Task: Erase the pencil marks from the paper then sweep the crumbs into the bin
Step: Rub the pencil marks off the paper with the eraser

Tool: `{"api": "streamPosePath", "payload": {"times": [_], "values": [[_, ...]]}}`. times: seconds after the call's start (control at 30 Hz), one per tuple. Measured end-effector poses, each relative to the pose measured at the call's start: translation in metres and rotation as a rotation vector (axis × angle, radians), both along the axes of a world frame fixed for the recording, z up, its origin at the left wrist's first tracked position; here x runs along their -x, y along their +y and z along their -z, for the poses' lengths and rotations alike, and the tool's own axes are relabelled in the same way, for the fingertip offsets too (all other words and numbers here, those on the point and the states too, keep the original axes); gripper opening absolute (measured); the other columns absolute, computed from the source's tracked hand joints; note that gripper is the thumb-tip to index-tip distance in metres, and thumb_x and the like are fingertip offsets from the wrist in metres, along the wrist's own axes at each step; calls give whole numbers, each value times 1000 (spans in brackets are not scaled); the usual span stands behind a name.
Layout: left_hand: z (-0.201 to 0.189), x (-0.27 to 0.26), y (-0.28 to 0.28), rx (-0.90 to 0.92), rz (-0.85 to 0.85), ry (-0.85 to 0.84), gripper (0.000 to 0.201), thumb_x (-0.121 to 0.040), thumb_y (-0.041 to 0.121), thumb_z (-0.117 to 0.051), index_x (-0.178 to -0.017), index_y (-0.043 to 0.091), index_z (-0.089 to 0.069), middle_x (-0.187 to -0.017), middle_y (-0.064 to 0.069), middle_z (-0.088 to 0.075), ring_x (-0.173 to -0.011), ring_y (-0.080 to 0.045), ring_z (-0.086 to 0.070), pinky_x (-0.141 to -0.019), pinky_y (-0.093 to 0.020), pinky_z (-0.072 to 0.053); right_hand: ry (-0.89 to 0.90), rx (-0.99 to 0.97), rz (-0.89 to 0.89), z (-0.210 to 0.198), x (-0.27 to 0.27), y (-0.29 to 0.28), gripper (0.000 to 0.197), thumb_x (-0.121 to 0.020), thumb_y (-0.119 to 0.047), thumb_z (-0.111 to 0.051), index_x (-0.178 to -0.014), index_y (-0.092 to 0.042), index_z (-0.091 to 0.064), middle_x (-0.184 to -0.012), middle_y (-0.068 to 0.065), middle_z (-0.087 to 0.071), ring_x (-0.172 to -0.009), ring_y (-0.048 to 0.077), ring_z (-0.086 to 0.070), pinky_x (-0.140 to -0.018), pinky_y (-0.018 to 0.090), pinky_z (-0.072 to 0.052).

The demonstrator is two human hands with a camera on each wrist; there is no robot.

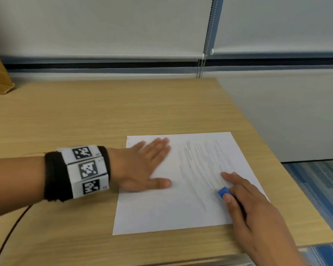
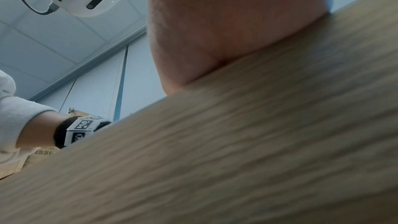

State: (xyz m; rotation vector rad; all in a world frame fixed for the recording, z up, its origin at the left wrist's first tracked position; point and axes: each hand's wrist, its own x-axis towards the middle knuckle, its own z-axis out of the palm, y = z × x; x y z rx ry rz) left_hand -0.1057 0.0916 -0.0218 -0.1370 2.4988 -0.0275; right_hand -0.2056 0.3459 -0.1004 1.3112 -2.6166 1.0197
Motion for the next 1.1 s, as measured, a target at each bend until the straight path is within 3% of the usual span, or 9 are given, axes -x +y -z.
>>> {"api": "streamPosePath", "payload": {"times": [0.1, 0.2, 0.3, 0.5, 0.57, 0.77, 0.97, 1.03, 1.1], "values": [[-6, 10, -5, 19, -82, 27, 108, -67, 80, 5, -146, 12, 31, -150, 0, 41, -141, -11, 32, -121, -37, 5, 3, -5, 4, -1, 0, 0, 31, -90, -59, -22, -85, -46, -49, -132, -35, -45, -128, -8, -38, -86, 21, -38], [-6, 26, 5, -18, 70, 110, 102, -73, 78, 2, -148, 13, 28, -153, -1, 39, -142, -11, 31, -120, -38, 9, -4, -1, 4, -2, -1, 0, 33, -91, -59, -22, -82, -43, -50, -132, -34, -46, -127, -9, -38, -84, 21, -39], [-1, 35, 8, -76, 203, 49, 96, -76, 77, 2, -149, 19, 28, -153, 4, 38, -141, -9, 32, -119, -37, 13, -13, 6, 5, -4, -1, -1, 32, -90, -58, -23, -80, -43, -49, -131, -34, -47, -127, -11, -37, -82, 19, -38], [-5, 12, -40, 34, -148, -25, 99, -75, 76, 4, -146, 14, 31, -152, 0, 39, -143, -13, 28, -121, -38, 5, -4, 19, 17, -4, -3, -1, 34, -90, -57, -24, -82, -41, -52, -131, -32, -48, -126, -5, -42, -83, 26, -42], [-9, 0, -39, 22, -157, -10, 99, -74, 77, 5, -146, 13, 31, -152, 0, 39, -143, -12, 29, -121, -35, 6, 6, 28, 27, -5, -3, -3, 37, -90, -56, -25, -83, -37, -56, -129, -32, -49, -123, -4, -44, -79, 27, -42], [6, -42, 35, -69, 393, 44, 90, -85, 74, -4, -147, 19, 31, -151, 0, 43, -136, -10, 41, -115, -39, 21, -1, 20, 5, -3, -2, -2, 35, -90, -55, -26, -87, -41, -57, -131, -36, -44, -122, -26, -27, -76, 9, -33], [-4, -36, -20, 89, -83, -20, 93, -77, 75, 5, -142, 16, 37, -146, -2, 46, -139, -13, 37, -119, -38, 12, 13, 6, 5, -3, -1, -3, 33, -90, -57, -24, -85, -43, -54, -129, -36, -46, -121, -30, -23, -76, 10, -33], [-8, -33, -21, 104, -85, -1, 95, -76, 75, 6, -143, 14, 35, -149, -4, 43, -139, -14, 36, -119, -36, 13, 16, 9, 7, -4, -1, -3, 37, -90, -56, -25, -88, -40, -58, -129, -33, -48, -121, -26, -28, -78, 8, -32], [-7, -33, -3, 23, 80, 30, 90, -80, 74, 3, -144, 20, 35, -149, -2, 44, -137, -12, 40, -118, -37, 17, 11, 4, 14, -7, -2, -3, 37, -90, -56, -25, -86, -39, -57, -128, -34, -47, -121, -15, -36, -76, 10, -34]]}}
